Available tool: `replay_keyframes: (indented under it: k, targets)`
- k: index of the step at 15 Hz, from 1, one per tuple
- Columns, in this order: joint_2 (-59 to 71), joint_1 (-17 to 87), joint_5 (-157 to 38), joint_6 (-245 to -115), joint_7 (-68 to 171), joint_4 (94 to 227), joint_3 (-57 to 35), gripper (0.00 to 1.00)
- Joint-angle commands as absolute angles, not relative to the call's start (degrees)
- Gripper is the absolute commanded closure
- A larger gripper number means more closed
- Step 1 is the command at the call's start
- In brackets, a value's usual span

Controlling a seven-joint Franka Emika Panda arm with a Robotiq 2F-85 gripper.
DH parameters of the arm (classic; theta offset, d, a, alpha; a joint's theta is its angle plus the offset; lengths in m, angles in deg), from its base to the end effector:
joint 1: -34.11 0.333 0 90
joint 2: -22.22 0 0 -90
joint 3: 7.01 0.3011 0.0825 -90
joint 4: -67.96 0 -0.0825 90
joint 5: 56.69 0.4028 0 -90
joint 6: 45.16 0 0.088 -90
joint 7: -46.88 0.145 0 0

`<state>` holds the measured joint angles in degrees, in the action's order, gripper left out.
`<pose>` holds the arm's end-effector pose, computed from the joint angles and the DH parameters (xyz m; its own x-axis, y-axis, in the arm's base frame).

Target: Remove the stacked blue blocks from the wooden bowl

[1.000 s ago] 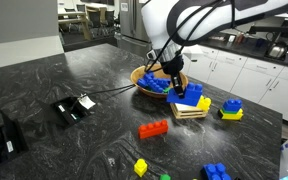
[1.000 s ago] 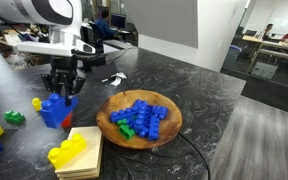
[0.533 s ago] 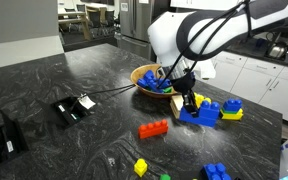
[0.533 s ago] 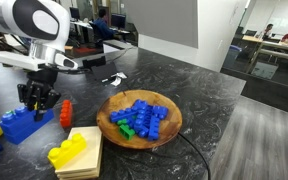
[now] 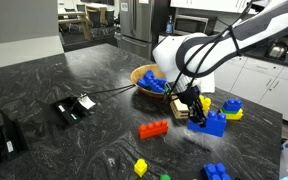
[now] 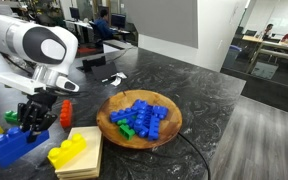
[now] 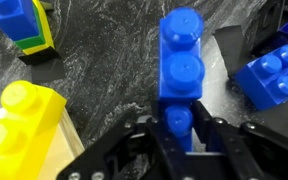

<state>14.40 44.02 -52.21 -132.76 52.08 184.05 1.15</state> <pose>0.4607 0.1626 0.2961 0.7837 0.1751 -0.5960 0.1960 -0.9801 -0.0302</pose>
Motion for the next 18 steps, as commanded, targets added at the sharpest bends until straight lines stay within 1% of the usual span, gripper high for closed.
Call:
replay_keyframes:
  k: [1,6,7,8,9,12,14,15,17,18]
  targets:
    - [13.21,43.89,-51.67,-134.96,50.97,184.40,1.45,0.91]
    - [10.53,44.66,-52.71,-138.61,50.76,183.72,1.97,0.91]
    - [10.66,44.74,-52.55,-139.15,50.80,184.00,2.03,0.54]
    - [10.85,44.82,-52.52,-139.32,50.63,184.17,2.09,0.39]
    - [11.32,44.80,-52.19,-139.61,50.42,184.47,2.16,0.34]
    - [12.72,45.04,-52.60,-139.35,48.83,184.45,2.55,0.12]
    - [15.04,45.07,-53.61,-138.99,47.40,184.22,2.81,0.00]
    - [12.75,45.01,-52.71,-138.56,49.31,183.43,2.65,0.17]
    - [14.57,44.99,-52.78,-138.51,48.57,183.45,2.77,0.03]
    - [14.75,44.98,-52.80,-138.51,48.39,183.50,2.78,0.00]
